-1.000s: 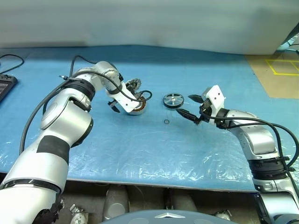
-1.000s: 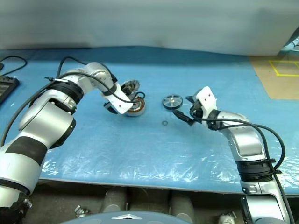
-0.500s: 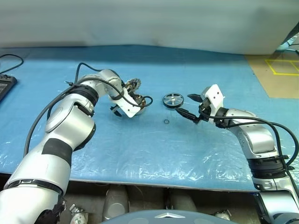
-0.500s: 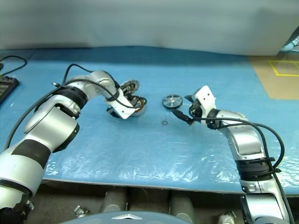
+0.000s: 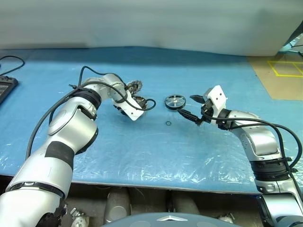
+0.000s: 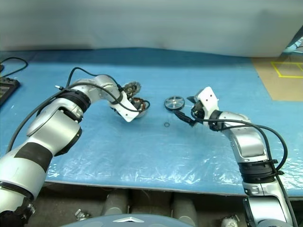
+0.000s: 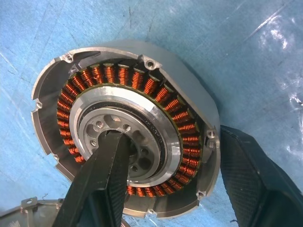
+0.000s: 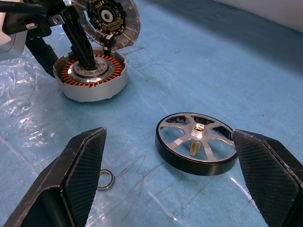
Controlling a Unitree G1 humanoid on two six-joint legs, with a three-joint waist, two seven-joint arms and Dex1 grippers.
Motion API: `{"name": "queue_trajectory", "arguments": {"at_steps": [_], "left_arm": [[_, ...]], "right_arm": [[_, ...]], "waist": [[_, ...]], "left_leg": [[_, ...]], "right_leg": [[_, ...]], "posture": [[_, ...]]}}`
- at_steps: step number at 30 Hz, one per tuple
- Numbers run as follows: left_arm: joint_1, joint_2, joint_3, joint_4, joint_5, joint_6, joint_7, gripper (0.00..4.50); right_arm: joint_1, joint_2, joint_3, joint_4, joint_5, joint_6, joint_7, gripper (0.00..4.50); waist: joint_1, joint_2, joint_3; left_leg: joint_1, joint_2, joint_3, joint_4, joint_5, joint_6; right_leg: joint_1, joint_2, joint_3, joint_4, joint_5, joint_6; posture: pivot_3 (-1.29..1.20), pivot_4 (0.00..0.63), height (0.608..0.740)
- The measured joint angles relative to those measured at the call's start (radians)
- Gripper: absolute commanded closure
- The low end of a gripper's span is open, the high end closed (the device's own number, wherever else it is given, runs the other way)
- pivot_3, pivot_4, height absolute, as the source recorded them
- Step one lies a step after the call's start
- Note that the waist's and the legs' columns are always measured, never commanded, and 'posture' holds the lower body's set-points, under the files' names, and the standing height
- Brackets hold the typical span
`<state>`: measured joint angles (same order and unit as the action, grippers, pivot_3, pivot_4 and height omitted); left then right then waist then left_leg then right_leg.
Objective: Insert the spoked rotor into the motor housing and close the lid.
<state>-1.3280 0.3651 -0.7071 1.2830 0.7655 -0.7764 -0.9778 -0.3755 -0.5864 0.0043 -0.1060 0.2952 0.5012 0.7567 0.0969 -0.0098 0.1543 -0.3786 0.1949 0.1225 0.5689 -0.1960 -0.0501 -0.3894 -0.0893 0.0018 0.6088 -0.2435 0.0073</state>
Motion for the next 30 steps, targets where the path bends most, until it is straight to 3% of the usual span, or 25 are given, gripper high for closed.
{"name": "queue_trajectory", "arguments": {"at_steps": [9,18,30], "left_arm": [[0.039,0.009,0.082,-0.059,-0.157,-0.061,-0.233,2.07],[0.182,0.056,0.127,-0.322,-0.372,-0.06,-0.494,2.07],[0.298,0.118,0.111,-0.603,-0.481,-0.005,-0.605,2.07]], "right_arm": [[0.007,0.006,0.0,0.0,-0.002,-0.018,-0.021,0.0],[0.01,0.008,0.0,0.017,-0.01,-0.055,-0.036,0.0],[0.031,0.04,0.008,0.017,-0.022,-0.065,-0.043,0.0]], "waist": [[0.005,0.0,0.0],[0.008,0.001,0.001],[0.003,0.002,0.001]], "left_leg": [[-0.001,-0.001,0.0,-0.004,0.0,0.0],[-0.001,0.0,0.001,-0.004,0.0,0.0],[-0.004,0.001,0.002,-0.004,0.0,0.0]], "right_leg": [[-0.001,0.0,-0.001,-0.003,0.0,0.0],[-0.002,0.0,0.0,-0.002,0.0,-0.001],[-0.006,0.0,0.0,-0.001,0.0,-0.001]], "posture": [[0.0,0.15,0.74],[0.0,0.15,0.74],[0.0,0.15,0.74]]}}
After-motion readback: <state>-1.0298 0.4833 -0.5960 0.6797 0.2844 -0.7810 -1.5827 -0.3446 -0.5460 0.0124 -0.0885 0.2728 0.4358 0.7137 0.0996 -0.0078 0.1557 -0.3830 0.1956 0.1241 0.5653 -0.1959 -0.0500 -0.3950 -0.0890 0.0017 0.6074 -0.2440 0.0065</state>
